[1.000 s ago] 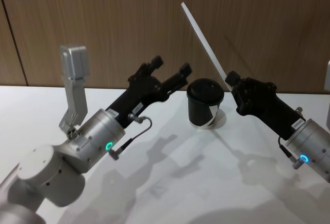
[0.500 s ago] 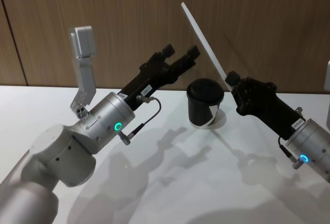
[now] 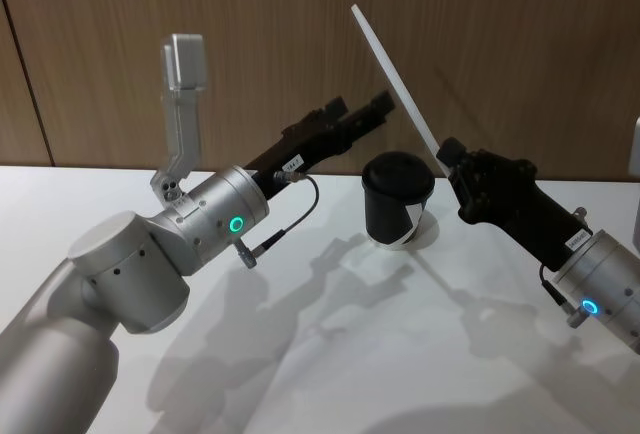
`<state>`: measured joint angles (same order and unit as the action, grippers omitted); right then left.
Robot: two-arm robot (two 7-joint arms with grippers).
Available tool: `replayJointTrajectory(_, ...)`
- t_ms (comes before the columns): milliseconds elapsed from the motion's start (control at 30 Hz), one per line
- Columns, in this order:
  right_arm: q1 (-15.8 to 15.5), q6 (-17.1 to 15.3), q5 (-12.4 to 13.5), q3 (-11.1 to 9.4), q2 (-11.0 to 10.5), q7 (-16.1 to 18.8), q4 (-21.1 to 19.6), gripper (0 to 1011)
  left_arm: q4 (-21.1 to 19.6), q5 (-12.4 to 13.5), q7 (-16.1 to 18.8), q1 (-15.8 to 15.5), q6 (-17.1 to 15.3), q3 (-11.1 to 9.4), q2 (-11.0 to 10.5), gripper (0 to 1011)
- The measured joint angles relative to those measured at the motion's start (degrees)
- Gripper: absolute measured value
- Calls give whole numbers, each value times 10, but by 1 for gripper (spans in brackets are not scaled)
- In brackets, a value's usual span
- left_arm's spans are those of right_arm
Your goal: Pick up the straw with one hand, pass it to the other hand, and insert it into the cup.
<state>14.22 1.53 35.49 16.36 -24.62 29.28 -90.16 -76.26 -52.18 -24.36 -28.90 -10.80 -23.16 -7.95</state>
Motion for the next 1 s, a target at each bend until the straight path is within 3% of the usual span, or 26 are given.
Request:
replayJointTrajectory(500, 0, 0, 0, 0, 0, 0, 0, 0, 36, -17, -38, -36, -13, -15, 4, 1003)
replayJointTrajectory(1000, 0, 0, 0, 0, 0, 0, 0, 1, 37, -25, -61, -43, -6, -26, 3, 1003)
